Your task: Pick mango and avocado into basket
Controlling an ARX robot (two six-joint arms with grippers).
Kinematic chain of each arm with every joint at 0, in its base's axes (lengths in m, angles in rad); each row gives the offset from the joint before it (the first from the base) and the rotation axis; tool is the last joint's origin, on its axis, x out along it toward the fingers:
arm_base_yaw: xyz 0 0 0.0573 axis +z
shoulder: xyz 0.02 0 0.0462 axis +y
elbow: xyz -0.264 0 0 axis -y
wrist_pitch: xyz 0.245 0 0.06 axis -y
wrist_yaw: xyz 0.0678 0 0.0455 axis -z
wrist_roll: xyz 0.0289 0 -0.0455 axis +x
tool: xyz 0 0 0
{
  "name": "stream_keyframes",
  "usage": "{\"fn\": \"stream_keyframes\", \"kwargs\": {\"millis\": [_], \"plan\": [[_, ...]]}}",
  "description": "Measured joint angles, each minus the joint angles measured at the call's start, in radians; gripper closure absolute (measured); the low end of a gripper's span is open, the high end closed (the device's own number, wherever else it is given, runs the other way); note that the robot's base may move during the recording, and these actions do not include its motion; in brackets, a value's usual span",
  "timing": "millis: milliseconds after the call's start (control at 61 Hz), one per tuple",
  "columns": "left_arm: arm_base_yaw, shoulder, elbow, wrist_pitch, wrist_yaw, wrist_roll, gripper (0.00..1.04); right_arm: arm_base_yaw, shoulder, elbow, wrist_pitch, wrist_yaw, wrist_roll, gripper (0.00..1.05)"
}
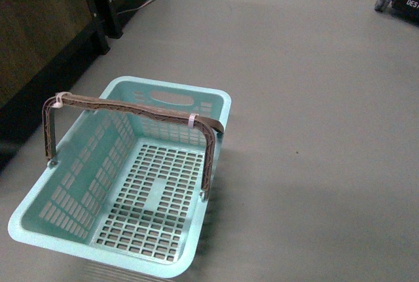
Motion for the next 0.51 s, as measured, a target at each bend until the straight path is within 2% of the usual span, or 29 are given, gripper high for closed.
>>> {"fn": "stream_keyframes", "kwargs": {"millis": [508], "plan": [[0.000,0.000,0.000,0.000,0.000,0.000,0.07,0.000,0.000,0.000,0.000,0.000,0.000,0.08]]}}
